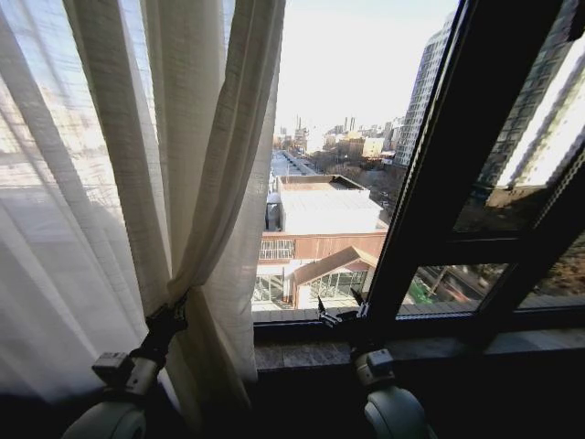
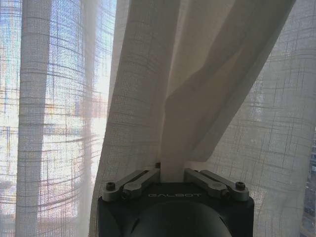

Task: Open the curtains by pulling them apart, changing their state from closed to fully open.

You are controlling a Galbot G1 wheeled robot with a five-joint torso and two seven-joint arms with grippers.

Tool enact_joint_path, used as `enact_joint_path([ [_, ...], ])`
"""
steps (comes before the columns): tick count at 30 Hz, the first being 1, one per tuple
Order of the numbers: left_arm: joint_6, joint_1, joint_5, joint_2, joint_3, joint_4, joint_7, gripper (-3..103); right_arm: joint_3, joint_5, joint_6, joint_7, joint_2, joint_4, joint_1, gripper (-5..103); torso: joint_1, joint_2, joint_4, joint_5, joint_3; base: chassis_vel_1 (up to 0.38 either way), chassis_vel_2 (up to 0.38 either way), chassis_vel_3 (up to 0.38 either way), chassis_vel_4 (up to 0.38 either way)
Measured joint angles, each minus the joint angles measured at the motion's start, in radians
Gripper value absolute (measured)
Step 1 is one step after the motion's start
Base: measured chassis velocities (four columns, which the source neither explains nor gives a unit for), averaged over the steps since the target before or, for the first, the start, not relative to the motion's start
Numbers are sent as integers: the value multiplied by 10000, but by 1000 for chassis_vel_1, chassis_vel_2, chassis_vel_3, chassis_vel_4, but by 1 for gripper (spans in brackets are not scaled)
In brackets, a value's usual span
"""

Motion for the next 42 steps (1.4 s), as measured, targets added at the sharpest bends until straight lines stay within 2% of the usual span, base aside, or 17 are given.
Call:
enact_joint_path([
  [42, 0, -34, 9, -162, -74, -53, -25, 0, -32, 190, 183, 4, -8, 29, -82, 100, 2, 0, 2, -4, 0, 69, 67, -70, -70],
])
